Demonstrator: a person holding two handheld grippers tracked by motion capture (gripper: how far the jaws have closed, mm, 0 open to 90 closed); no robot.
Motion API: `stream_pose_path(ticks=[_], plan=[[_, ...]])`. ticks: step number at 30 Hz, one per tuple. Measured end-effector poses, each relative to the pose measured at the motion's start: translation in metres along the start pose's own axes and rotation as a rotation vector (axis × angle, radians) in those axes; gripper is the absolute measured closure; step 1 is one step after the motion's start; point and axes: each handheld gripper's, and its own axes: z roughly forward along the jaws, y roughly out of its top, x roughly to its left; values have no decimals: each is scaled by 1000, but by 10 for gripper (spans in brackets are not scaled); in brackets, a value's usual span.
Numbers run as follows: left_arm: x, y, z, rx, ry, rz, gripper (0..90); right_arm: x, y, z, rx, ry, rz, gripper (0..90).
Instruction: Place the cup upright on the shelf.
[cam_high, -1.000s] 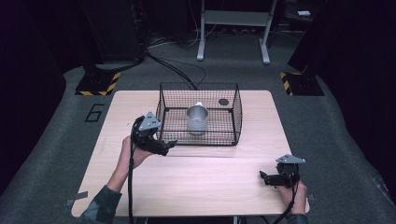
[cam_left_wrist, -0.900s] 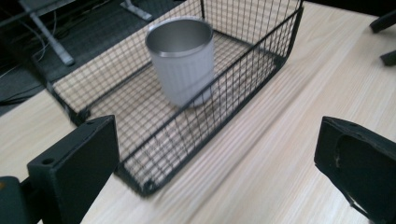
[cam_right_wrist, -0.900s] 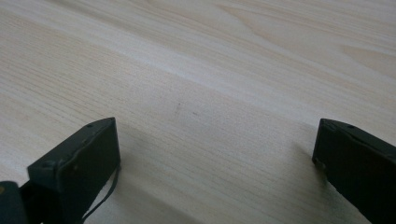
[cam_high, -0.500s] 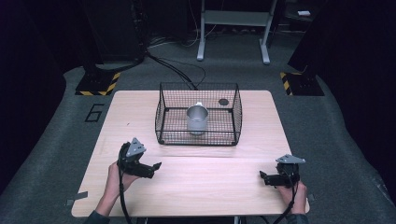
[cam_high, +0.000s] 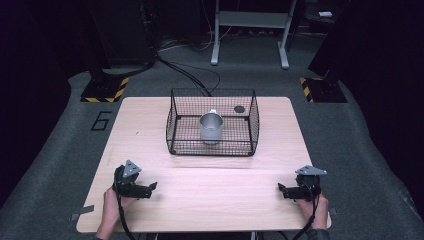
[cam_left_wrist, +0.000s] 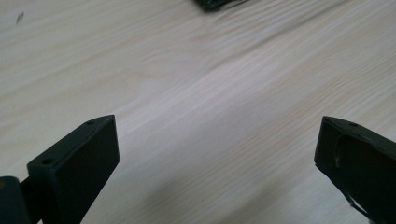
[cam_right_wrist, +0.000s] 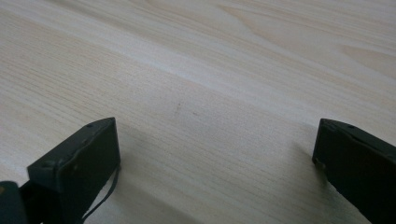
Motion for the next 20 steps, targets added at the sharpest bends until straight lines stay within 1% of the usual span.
stream_pose_path(ticks=[3, 4, 5, 6, 7, 8, 9, 10, 11, 12, 13, 15, 16, 18, 19, 20], plan=[[8, -9, 3, 1, 18, -31, 1, 0, 0, 0, 0, 0, -1, 3], [10, -11, 3, 8, 17, -42, 0, 0, 0, 0, -1, 0, -3, 3], [13, -13, 4, -1, 32, -45, 0, 0, 0, 0, 1, -1, 2, 3], [14, -15, 4, -1, 35, -57, 0, 0, 0, 0, -1, 0, -1, 3], [17, -16, 5, 11, 31, -58, 0, 0, 0, 0, -1, 0, -3, 3], [18, -18, 5, 16, 47, -69, 0, 0, 0, 0, 0, 0, 0, 3], [20, -20, 6, 14, 56, -70, 0, 0, 0, 0, 0, 0, 1, 3], [21, -22, 7, 14, 58, -82, 0, 0, 0, 0, 0, 0, -1, 3], [22, -23, 8, 24, 55, -81, 0, 0, 0, 0, 0, 1, -3, 3], [24, -25, 8, 18, 47, -91, 0, -1, 0, 0, 3, 1, -9, 3], [25, -25, 8, 13, 59, -98, 0, 0, 0, 0, 0, 1, -5, 3], [26, -26, 7, 17, 61, -99, 0, 0, 0, 0, -2, 2, -7, 3], [25, -26, 8, 10, 65, -101, 0, -1, 0, 0, -2, 2, -9, 3], [26, -26, 8, 11, 58, -100, 0, 0, 0, 0, -1, 2, -8, 3], [26, -26, 8, 8, 62, -100, 0, -1, 0, 0, 2, 1, -9, 3], [26, -26, 7, 19, 55, -98, 0, 0, 0, 0, 0, 1, -8, 3]])
